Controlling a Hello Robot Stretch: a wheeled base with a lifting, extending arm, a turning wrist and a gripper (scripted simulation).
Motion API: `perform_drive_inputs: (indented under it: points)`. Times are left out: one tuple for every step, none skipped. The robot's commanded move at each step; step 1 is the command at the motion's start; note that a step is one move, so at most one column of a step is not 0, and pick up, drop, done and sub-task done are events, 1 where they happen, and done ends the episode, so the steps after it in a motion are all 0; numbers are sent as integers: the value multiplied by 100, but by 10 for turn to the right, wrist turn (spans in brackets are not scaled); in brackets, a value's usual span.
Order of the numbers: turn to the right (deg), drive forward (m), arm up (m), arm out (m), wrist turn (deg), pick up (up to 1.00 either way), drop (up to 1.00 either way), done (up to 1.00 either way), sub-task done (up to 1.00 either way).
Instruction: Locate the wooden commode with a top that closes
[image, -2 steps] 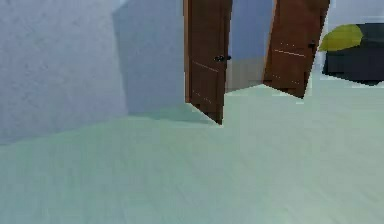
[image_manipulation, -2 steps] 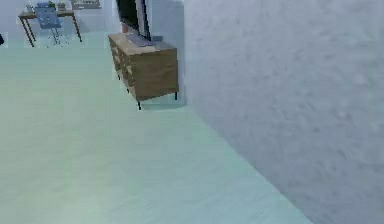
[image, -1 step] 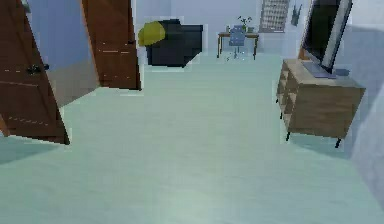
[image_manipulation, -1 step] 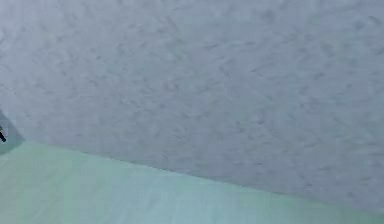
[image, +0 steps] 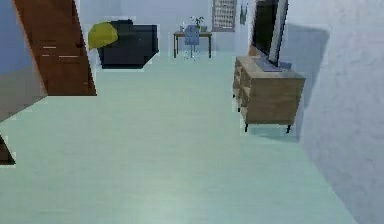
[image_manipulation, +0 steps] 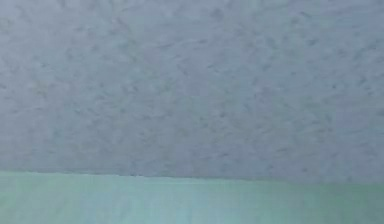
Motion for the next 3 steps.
perform_drive_inputs:
  points:
    - [0,20,0,0,0,0,0,0,0]
    - [-360,0,0,0,0,0,0,0,0]
    - [0,100,0,0,0,0,0,0,0]
